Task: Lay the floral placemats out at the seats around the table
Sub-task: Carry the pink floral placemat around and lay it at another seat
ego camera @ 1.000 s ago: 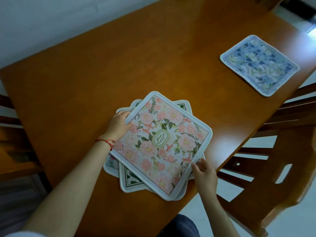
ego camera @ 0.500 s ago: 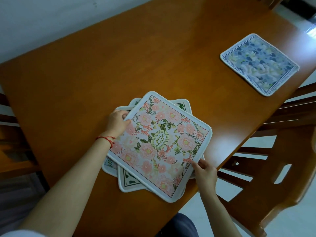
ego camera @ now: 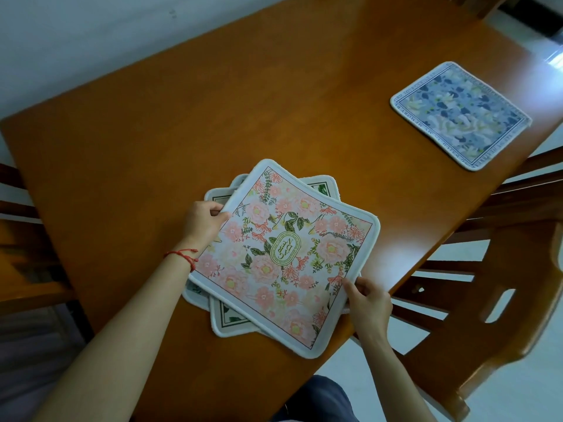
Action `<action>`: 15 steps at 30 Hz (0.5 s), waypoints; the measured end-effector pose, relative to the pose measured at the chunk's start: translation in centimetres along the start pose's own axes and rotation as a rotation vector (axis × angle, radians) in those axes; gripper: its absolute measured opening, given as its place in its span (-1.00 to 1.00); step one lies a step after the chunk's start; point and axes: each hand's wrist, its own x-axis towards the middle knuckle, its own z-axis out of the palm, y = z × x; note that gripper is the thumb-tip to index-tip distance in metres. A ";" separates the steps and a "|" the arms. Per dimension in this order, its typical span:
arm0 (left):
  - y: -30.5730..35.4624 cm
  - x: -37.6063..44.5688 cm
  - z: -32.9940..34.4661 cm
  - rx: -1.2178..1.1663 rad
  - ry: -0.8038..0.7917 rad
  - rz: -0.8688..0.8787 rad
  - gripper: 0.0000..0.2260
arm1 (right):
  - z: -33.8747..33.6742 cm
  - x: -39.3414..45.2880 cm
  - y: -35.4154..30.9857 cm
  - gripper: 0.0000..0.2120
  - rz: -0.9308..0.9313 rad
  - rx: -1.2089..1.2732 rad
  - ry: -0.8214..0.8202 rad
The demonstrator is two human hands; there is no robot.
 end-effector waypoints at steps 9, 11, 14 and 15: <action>1.0 -4.4 -1.3 -0.125 0.055 -0.017 -0.84 | -3.1 -0.7 -1.7 -0.92 -0.120 0.003 0.058; 1.3 -5.5 -1.8 -0.139 0.072 -0.009 -0.84 | -4.1 -1.1 -1.9 -0.93 -0.142 0.014 0.065; 1.9 -7.1 -2.4 -0.168 0.096 0.031 -0.85 | -5.5 -1.8 -2.4 -0.94 -0.179 0.039 0.076; 2.1 -7.6 -2.5 -0.182 0.097 0.037 -0.85 | -6.0 -2.1 -2.5 -0.94 -0.190 0.044 0.079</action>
